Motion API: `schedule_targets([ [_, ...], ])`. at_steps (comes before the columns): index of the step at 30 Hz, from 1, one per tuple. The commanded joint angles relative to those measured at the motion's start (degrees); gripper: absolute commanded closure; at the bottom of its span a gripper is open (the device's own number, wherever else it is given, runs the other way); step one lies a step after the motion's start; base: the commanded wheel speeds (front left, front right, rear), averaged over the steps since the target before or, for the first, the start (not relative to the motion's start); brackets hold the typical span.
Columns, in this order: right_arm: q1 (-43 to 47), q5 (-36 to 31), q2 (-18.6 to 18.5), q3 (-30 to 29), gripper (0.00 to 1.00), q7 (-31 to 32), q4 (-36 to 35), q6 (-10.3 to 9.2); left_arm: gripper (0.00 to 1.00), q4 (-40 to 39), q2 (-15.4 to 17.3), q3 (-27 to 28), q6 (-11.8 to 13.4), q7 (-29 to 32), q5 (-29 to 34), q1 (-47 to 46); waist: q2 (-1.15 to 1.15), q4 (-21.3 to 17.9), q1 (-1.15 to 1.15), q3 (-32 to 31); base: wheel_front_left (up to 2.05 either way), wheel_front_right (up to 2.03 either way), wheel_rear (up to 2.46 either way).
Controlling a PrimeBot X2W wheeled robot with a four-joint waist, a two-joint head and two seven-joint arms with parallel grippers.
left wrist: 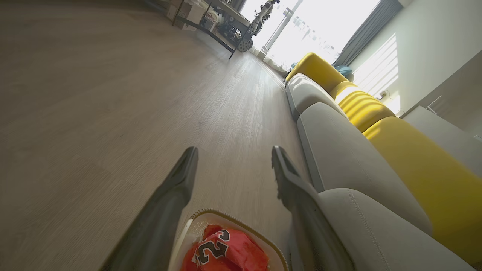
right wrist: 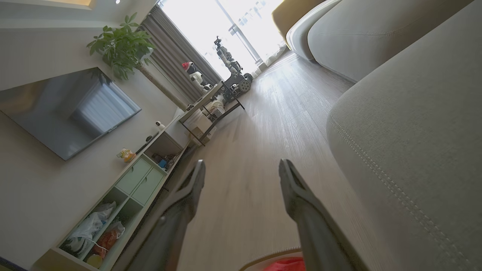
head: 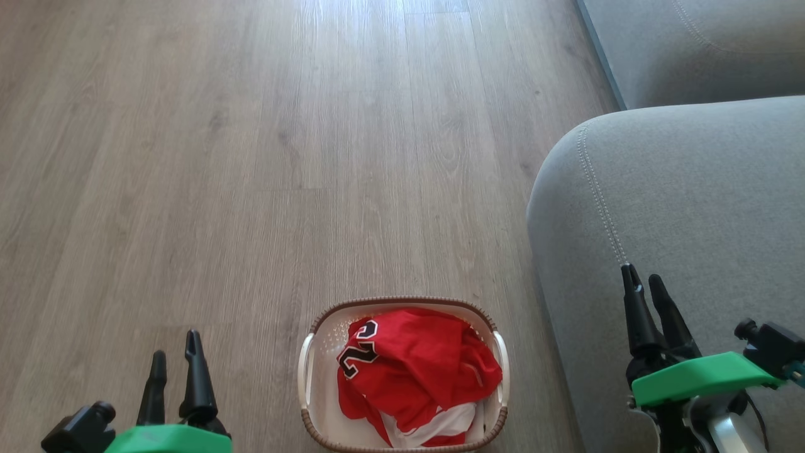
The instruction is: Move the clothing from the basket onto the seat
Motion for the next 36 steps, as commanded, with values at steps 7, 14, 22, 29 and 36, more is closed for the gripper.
schedule_targets([
  [7,-1.68,-7.1,0.81,-0.9,0.0,-0.73,-0.76,-0.01,0.0,-1.52,0.86,0.34,0.44,-1.79,6.34,-0.25,0.0,0.14,0.0,-0.03,0.0,0.0,0.0],
  [14,-1.73,-12.85,1.71,-1.77,0.0,-0.82,0.26,-0.01,0.0,-1.03,0.91,-0.27,0.69,-2.98,11.42,-0.04,0.0,0.16,0.0,-0.01,0.0,0.0,0.0],
  [22,-1.76,-19.42,2.74,-2.84,0.0,-0.92,0.63,-0.01,0.0,-0.15,0.96,-0.81,1.05,-4.33,16.84,0.19,0.0,0.31,0.0,0.04,0.0,0.0,0.0],
  [29,-1.71,-25.0,3.64,-3.97,0.0,-1.01,1.08,-0.01,0.0,0.33,1.01,-1.16,1.39,-5.52,21.66,0.38,0.0,0.38,0.0,-0.02,0.0,0.0,0.0],
  [36,-1.71,-30.09,4.42,-4.98,0.0,-1.09,1.59,-0.01,0.0,0.67,1.05,-1.34,1.77,-6.54,25.31,0.61,0.0,0.44,0.0,-0.04,0.0,0.0,0.0],
])
